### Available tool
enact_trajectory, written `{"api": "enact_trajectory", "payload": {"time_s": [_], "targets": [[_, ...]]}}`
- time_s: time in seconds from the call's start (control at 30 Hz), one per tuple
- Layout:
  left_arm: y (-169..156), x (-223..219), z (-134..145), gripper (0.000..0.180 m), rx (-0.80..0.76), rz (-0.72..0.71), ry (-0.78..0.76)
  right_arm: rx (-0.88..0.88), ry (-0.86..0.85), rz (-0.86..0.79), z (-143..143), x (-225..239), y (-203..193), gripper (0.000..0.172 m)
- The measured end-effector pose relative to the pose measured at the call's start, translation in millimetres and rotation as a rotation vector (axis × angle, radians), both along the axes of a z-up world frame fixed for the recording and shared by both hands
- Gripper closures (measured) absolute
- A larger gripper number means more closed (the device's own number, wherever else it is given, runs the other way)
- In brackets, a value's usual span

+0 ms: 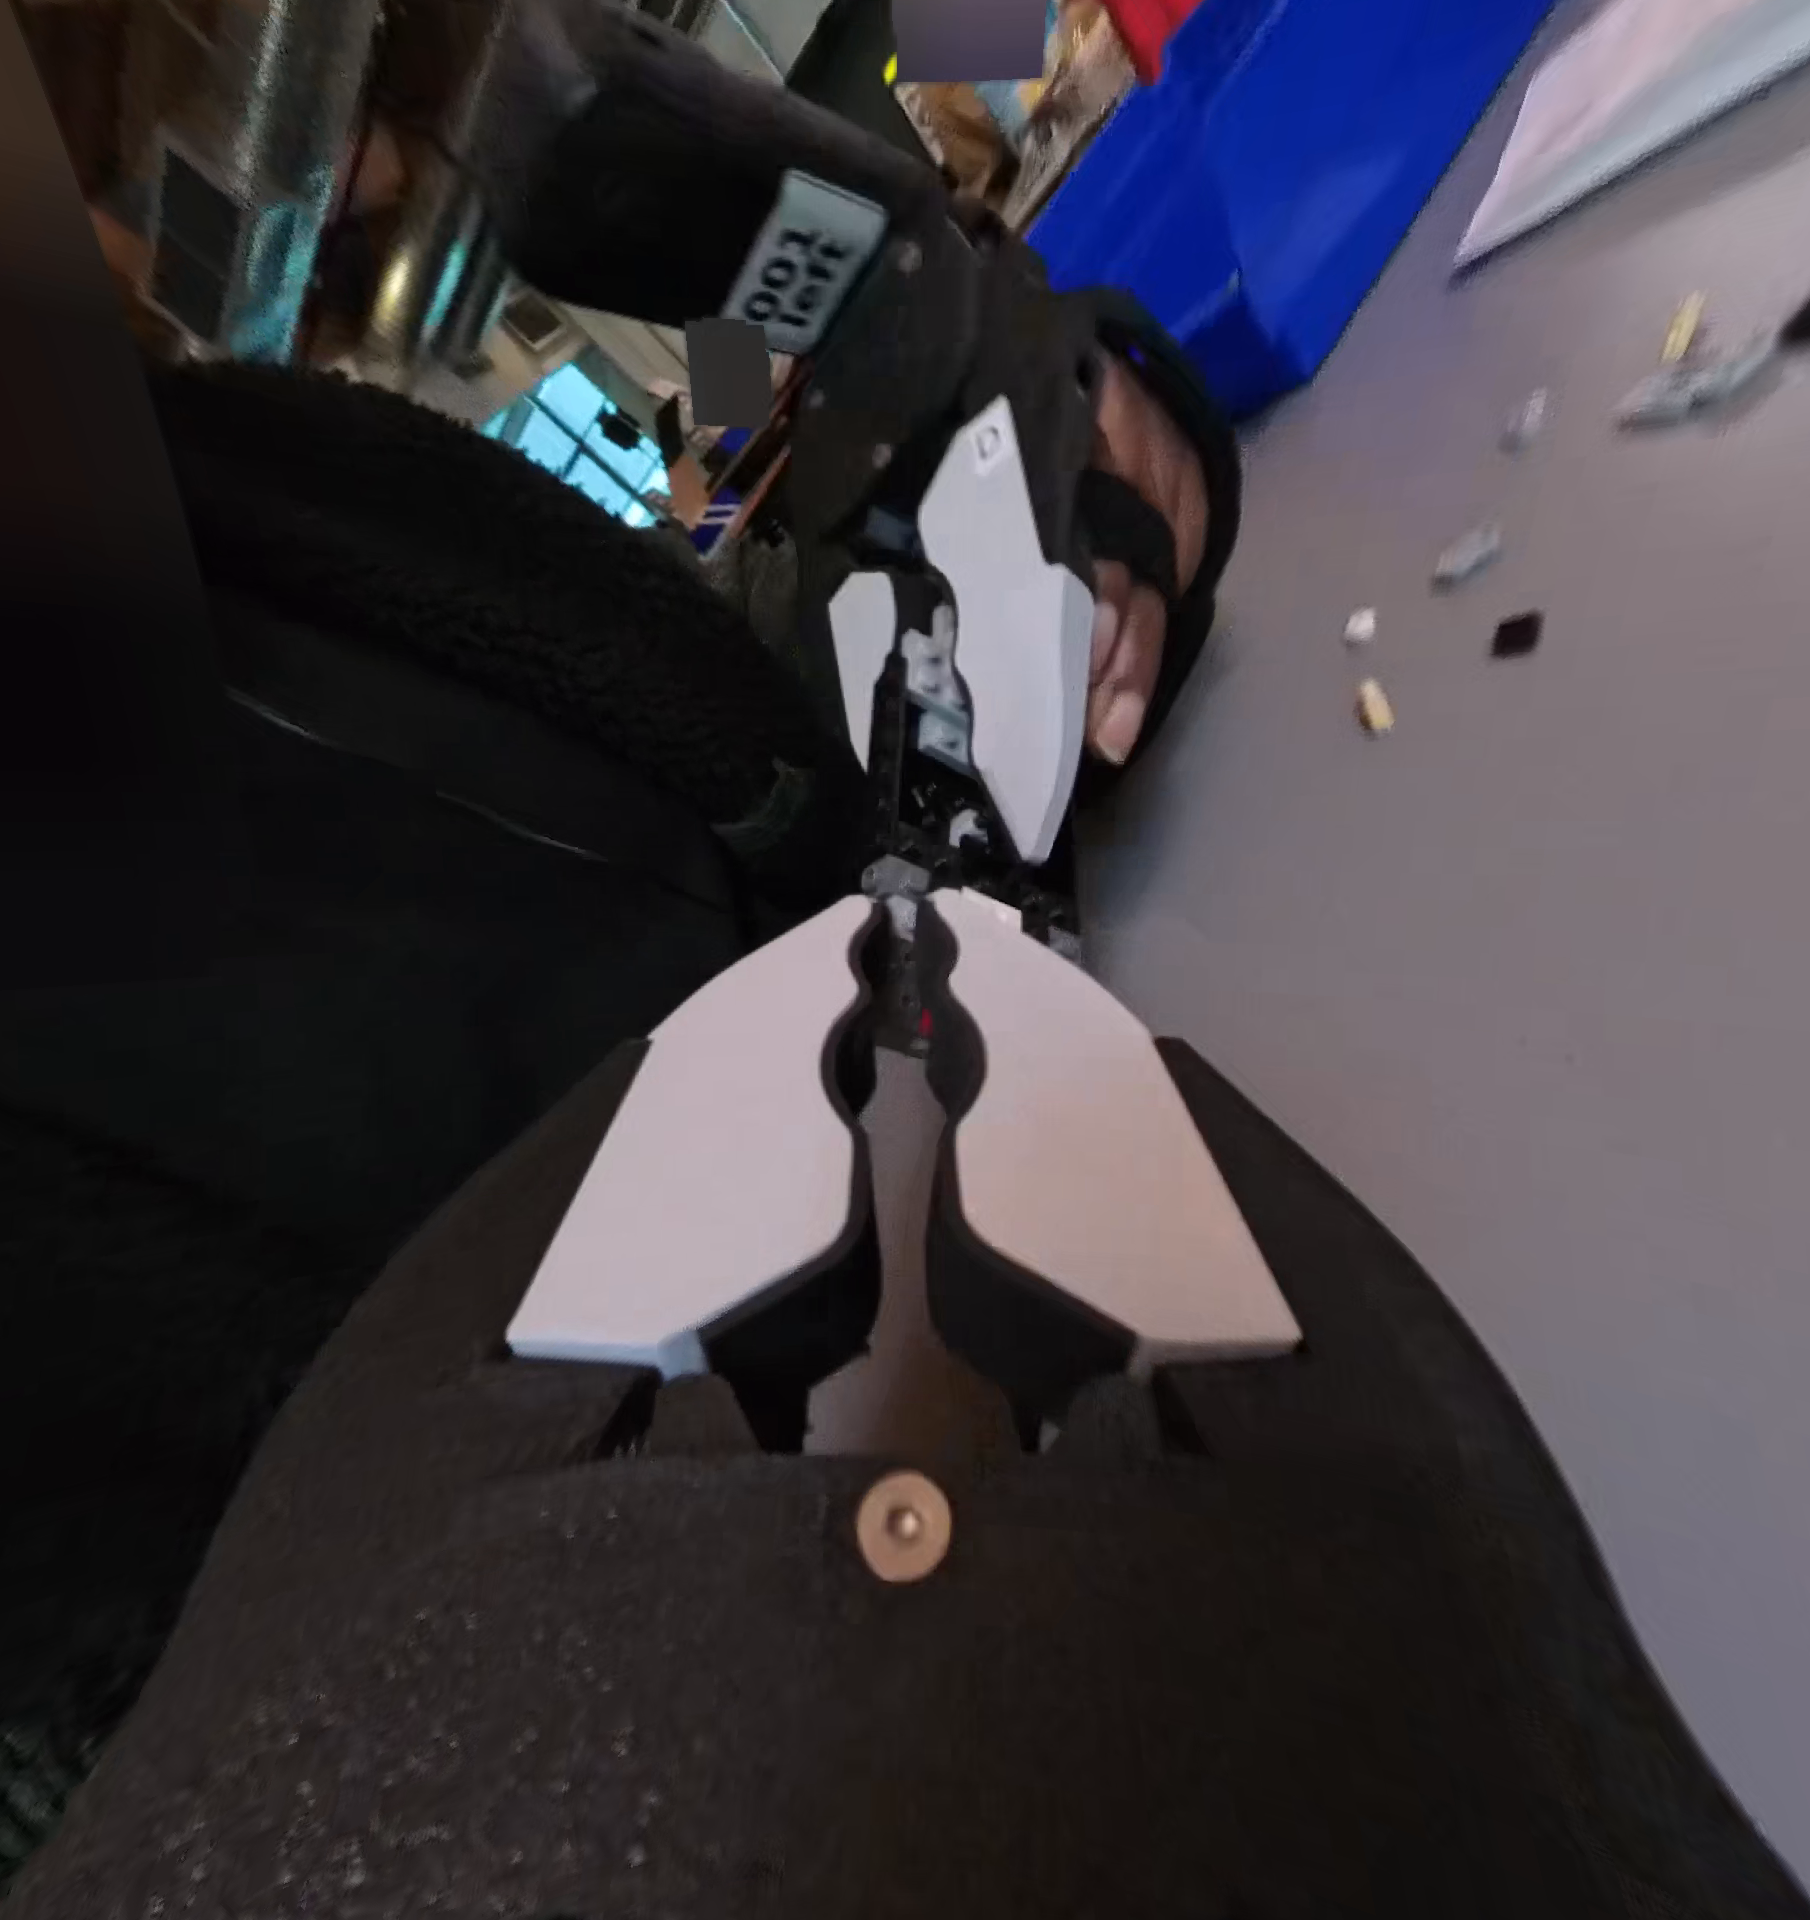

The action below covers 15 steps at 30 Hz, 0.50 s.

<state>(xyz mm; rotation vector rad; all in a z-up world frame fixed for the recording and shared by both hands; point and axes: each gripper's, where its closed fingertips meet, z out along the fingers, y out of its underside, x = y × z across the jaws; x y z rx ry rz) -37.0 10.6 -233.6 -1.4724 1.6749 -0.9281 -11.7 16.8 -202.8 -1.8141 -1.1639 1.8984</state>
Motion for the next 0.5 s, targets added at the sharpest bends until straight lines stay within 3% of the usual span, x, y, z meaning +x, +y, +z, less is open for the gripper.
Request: {"api": "enact_trajectory", "payload": {"time_s": [0.03, 0.13, 0.2, 0.3, 0.4, 0.5], "targets": [[0.2, -0.4, 5.8, 0.166, -0.043, -0.004, -0.032, 0.101, 0.025, -0.016, 10.3, 1.0, 2.0, 0.168], [6.5, -0.7, 15.8, 0.166, -0.087, 0.023, -0.099, 0.385, 0.043, -0.054, 27.7, 3.5, 3.6, 0.143], [9.0, -0.7, 19.8, 0.166, -0.097, 0.039, -0.124, 0.547, 0.001, -0.082, 25.3, 2.9, 4.4, 0.136], [10.5, 1.0, 21.6, 0.166, -0.093, 0.052, -0.137, 0.725, -0.071, -0.131, 16.7, -0.3, 7.9, 0.137], [13.2, 1.3, 25.0, 0.166, -0.08, 0.069, -0.154, 0.814, -0.078, -0.159, 16.5, -2.7, 9.6, 0.155], [16.9, 1.6, 27.5, 0.166, -0.031, 0.091, -0.173, 0.907, -0.078, -0.207, 20.2, -3.1, 12.5, 0.156]]}}
